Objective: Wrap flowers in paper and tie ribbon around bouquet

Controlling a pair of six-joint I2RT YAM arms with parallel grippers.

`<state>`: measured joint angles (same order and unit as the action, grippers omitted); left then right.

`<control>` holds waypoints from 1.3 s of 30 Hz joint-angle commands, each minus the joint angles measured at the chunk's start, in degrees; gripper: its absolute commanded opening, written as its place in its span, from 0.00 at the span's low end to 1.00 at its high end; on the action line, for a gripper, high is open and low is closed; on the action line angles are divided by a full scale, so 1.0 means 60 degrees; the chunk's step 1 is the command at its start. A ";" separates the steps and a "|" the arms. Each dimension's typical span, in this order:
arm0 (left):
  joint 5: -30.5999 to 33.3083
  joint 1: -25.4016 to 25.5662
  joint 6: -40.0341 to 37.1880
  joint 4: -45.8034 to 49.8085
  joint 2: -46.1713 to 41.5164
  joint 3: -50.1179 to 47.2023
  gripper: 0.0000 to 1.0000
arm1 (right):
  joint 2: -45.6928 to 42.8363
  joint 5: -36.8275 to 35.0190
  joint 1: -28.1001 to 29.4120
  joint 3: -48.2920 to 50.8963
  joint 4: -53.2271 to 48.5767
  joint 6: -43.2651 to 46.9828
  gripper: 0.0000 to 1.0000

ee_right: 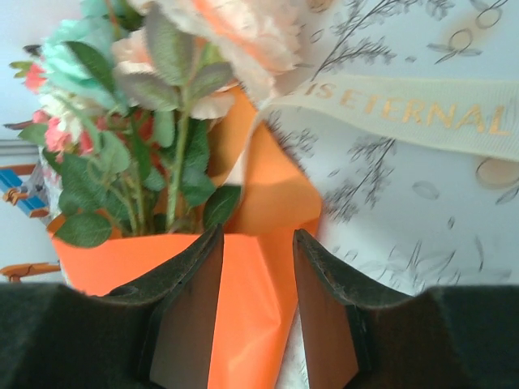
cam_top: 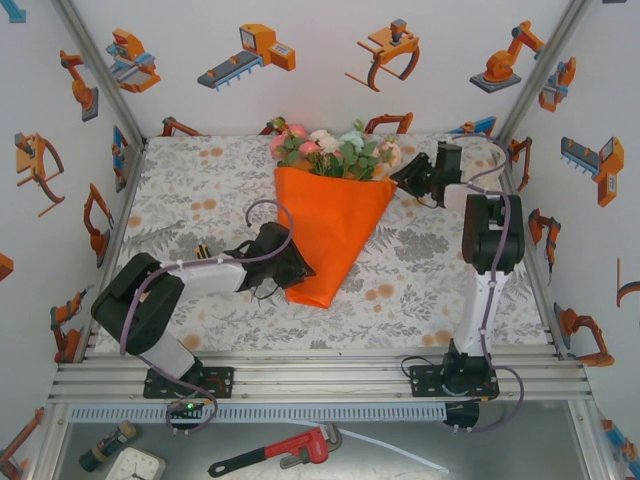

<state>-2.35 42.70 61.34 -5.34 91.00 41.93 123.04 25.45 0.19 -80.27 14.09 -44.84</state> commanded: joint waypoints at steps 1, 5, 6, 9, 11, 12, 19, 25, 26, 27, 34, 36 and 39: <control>0.0232 -0.0133 -0.0473 0.1187 -0.0364 0.0482 0.48 | -0.1950 0.0068 0.0104 0.0837 -0.0055 0.0235 0.41; -0.0018 -0.0449 -0.0611 0.1266 -0.0543 0.0980 0.51 | -0.3693 -0.0178 0.0788 0.2637 0.0353 0.0195 0.41; -0.0067 -0.0541 -0.0624 0.1301 -0.0571 0.1095 0.52 | -0.3958 -0.0231 0.1004 0.2944 0.0354 0.0251 0.41; -0.0173 -0.0844 -0.0693 0.1329 -0.0689 0.1369 0.54 | -0.4672 -0.0443 0.1819 0.3785 0.0219 0.0300 0.41; -0.0231 -0.1064 -0.0795 0.1305 -0.0746 0.1539 0.55 | -0.4958 -0.0649 0.2438 0.4214 0.0256 0.0237 0.41; -0.0245 -0.1163 -0.0859 0.1314 -0.0724 0.1641 0.55 | -0.5026 -0.0826 0.2726 0.4324 0.0213 0.0255 0.41; -0.0515 -0.2329 -0.1328 0.1168 -0.0117 0.2785 0.55 | -0.4573 -0.1699 0.4861 0.4729 0.0118 0.0068 0.41; 0.0706 -0.3380 -0.2676 0.2167 0.0924 0.4084 0.56 | -0.3899 -0.1917 0.5865 0.4614 0.0331 -0.0193 0.41; 0.0798 -0.3496 -0.2868 0.2276 0.1232 0.4302 0.54 | -0.3775 -0.1881 0.5973 0.4547 0.0342 -0.0235 0.41; 0.0815 -0.3617 -0.3018 0.2290 0.1622 0.4476 0.51 | -0.3644 -0.1842 0.6088 0.4466 0.0333 -0.0285 0.41; -0.0677 -0.3619 -0.3200 0.1283 0.3301 0.4880 0.40 | -0.3531 -0.1942 0.6509 0.4309 0.0040 -0.0144 0.41; -0.0752 -0.3586 -0.2987 0.0912 0.3553 0.4811 0.41 | -0.3513 -0.1888 0.6570 0.4298 -0.0027 -0.0097 0.41; -0.0778 -0.3603 -0.2878 0.0676 0.3936 0.5006 0.41 | -0.3398 -0.1928 0.6761 0.4224 -0.0332 0.0130 0.41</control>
<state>-5.30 20.97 44.31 0.82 112.66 70.48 102.02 15.22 39.59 -53.12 13.52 -45.34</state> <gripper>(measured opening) 0.409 0.408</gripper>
